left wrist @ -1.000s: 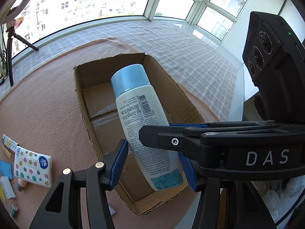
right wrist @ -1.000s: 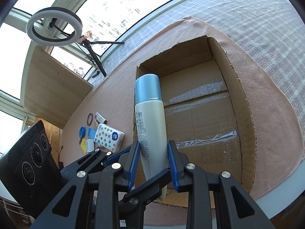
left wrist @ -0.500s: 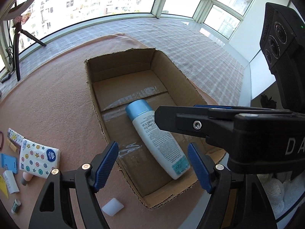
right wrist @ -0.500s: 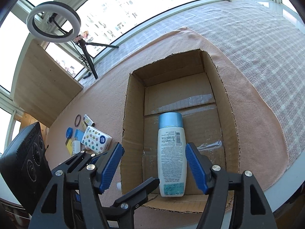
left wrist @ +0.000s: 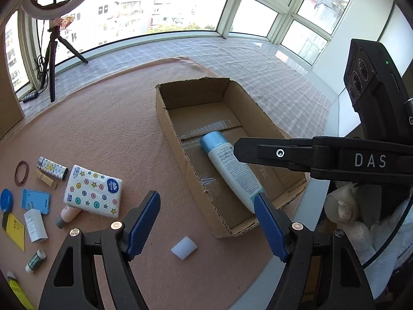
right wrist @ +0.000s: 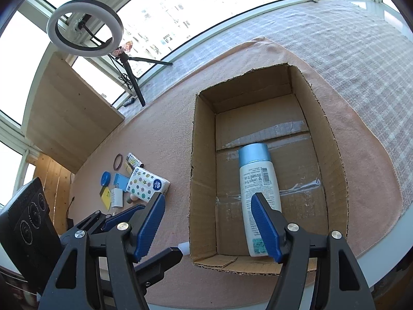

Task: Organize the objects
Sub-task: 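Lower the bottle into the box and open the right gripper, then grasp the white eraser with the right gripper while the left grasps the green lip balm tube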

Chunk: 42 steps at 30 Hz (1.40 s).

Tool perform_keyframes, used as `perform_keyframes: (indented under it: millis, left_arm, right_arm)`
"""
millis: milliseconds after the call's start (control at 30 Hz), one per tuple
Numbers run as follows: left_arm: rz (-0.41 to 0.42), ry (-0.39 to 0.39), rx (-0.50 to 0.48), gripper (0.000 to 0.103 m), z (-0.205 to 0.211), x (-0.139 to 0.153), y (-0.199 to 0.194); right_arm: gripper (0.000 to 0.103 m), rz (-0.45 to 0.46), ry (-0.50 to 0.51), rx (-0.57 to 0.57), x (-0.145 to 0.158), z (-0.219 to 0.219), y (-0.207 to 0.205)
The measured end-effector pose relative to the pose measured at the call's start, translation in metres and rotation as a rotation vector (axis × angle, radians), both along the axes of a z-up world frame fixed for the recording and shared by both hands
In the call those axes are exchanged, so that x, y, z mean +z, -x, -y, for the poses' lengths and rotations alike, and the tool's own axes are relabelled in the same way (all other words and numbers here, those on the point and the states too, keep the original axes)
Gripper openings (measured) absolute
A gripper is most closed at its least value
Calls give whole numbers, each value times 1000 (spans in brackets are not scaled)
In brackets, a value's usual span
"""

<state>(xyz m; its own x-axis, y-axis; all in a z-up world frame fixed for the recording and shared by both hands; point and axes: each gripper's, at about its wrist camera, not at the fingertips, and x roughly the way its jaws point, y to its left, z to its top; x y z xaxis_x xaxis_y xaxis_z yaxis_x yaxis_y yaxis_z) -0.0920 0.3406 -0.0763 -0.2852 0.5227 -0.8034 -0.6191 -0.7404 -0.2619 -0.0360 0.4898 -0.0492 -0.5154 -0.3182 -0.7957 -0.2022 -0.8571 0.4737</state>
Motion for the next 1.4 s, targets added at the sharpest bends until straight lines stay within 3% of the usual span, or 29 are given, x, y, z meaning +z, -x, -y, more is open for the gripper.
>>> perform_keyframes:
  millis: [400,633,733,933,1400]
  left_arm:
    - [-12,30,212,78,146,10,12]
    - [17,69,299,78,221,-8,18]
    - [30,89,316,78,242,-17,19]
    - [53,124,311,78,263,-34,19]
    - [53,223,242,78,263,-72,44]
  right_arm:
    - [66,-54,-54,149,14,83,-22]
    - [65,-1,-93,195,-23,125,-44]
    - [59,28,-105,178,-41,132,-46]
    - [55,76,-167,97,-66,132,-40]
    - [55,75,-320,25,-78,138,-22]
